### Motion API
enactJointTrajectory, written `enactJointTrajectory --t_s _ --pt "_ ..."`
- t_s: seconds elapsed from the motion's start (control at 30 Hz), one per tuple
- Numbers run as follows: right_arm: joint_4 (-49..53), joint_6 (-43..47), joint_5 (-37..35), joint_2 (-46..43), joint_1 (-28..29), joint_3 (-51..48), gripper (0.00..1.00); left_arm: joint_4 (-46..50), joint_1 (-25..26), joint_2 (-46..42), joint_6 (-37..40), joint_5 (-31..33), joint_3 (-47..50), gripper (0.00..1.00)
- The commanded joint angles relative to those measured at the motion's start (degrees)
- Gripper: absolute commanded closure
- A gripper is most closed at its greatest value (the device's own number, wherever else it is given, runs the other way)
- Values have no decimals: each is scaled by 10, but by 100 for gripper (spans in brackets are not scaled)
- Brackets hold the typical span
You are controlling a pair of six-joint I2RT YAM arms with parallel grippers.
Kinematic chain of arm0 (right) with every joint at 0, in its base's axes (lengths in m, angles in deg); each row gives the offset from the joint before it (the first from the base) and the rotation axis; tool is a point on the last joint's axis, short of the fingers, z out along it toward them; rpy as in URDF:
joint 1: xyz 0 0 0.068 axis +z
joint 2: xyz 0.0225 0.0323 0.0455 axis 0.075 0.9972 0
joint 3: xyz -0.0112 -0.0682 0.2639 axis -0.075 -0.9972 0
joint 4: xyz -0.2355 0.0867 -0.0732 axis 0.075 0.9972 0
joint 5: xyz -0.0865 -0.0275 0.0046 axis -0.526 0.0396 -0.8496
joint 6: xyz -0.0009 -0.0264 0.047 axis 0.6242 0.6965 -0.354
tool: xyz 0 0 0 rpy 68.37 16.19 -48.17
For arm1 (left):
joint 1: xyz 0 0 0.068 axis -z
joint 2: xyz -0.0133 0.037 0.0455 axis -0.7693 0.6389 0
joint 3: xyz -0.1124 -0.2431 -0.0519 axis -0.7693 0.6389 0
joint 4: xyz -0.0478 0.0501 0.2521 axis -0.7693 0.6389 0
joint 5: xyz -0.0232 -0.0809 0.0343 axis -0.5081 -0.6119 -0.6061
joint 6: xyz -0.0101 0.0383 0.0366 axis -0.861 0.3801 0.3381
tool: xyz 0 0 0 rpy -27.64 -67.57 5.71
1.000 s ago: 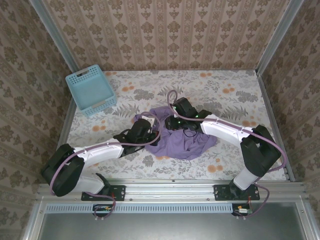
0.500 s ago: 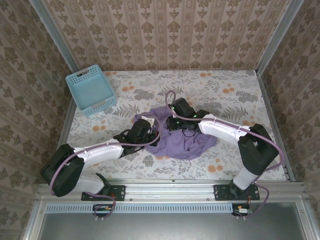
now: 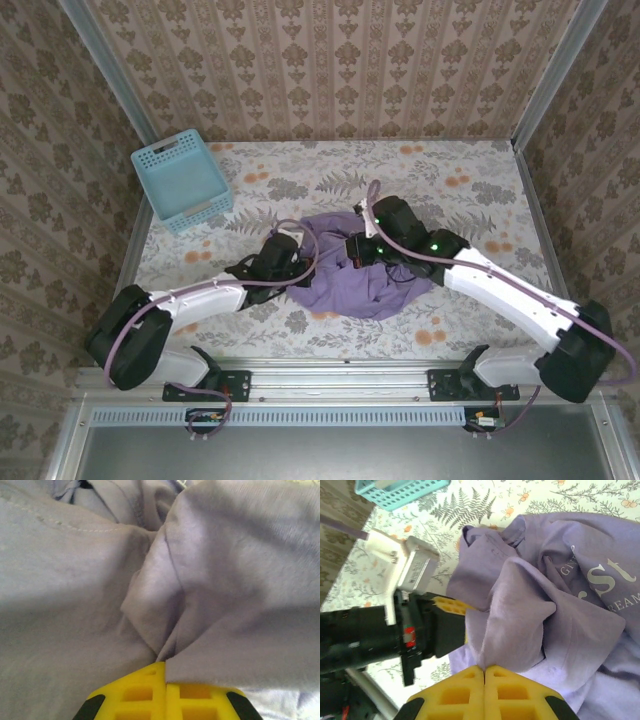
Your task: Fold the inside-out t-shirt
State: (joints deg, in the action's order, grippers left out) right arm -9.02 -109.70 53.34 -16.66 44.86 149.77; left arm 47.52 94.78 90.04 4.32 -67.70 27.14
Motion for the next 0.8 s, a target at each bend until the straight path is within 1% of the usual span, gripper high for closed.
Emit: enactJointTrajectory --t_s 0.0,0.1,0.2,0.3,0.4,0.5,0.57,0.6,0.67,0.73,0.77 --pt "60 -10 13 -32 -3 15 100 22 -6 12 1 1 -12 100" --pt "80 -15 34 -32 -13 37 100 31 -6 14 8 -4 -19 100" --pt "76 -18 46 -27 -20 50 100 40 2 14 19 -9 -30 100" --pt "62 -28 59 -8 -38 70 100 40 24 17 38 -11 -43 100" --pt "39 -39 76 24 -58 101 100 42 57 25 64 -10 -65 100" --pt "29 -41 66 62 -74 135 100 45 83 30 83 -5 -82 100" --pt "25 -48 71 73 -90 146 100 53 87 23 83 18 -86 100" --pt "25 -49 59 91 -93 149 100 67 87 16 78 42 -85 99" --pt "24 -47 53 91 -93 148 100 78 87 -17 71 85 -70 98" --pt "17 -50 66 82 -91 143 100 103 96 -68 50 148 -55 89" --pt "12 -52 69 81 -89 137 100 104 105 -88 49 159 -47 84"
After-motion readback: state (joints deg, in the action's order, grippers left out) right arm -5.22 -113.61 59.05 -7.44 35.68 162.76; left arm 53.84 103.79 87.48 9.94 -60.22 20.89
